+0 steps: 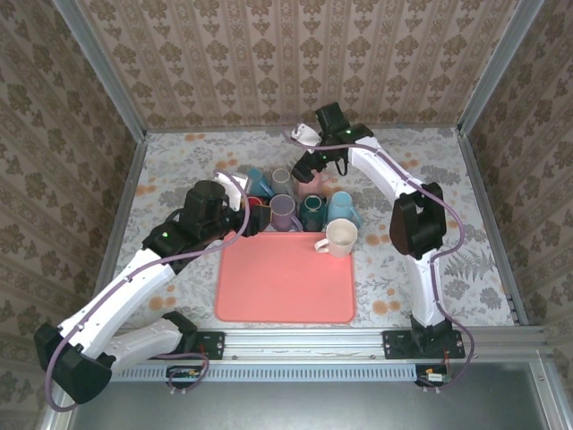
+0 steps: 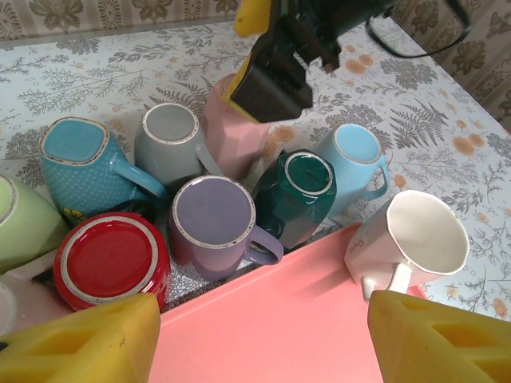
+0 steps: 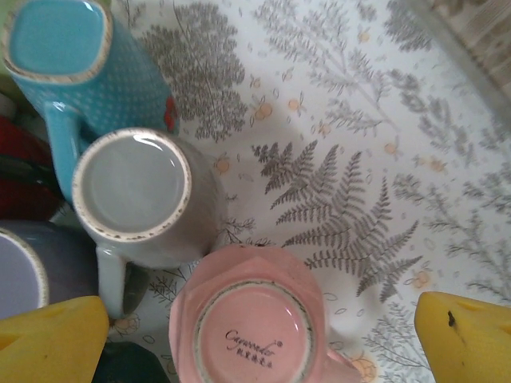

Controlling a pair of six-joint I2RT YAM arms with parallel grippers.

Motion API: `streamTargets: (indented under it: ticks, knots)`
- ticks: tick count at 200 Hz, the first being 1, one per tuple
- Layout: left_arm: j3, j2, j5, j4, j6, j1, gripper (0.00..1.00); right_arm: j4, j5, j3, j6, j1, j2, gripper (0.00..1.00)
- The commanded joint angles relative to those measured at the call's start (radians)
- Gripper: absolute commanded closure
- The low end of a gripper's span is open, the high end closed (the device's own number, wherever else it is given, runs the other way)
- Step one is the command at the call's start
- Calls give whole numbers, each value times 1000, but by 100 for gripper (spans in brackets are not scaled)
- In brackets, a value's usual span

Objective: Turn the mug right side up

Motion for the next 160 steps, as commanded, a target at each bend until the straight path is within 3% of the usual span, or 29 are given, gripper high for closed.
streamTargets:
  ticks: [1, 79, 116, 160]
  knots:
    - [2, 2, 7, 7, 17, -5, 29, -36, 23, 30, -5, -5, 36, 0]
    - [0, -3, -7, 4, 26, -8, 29, -20, 122, 3, 7, -15, 93, 4]
    - [-4, -14, -17, 5, 30, -10, 29, -46, 135, 3, 25, -25, 113, 20]
    - [-5, 5, 3, 8, 47, -43, 29, -67, 119, 6, 70, -40, 132, 12]
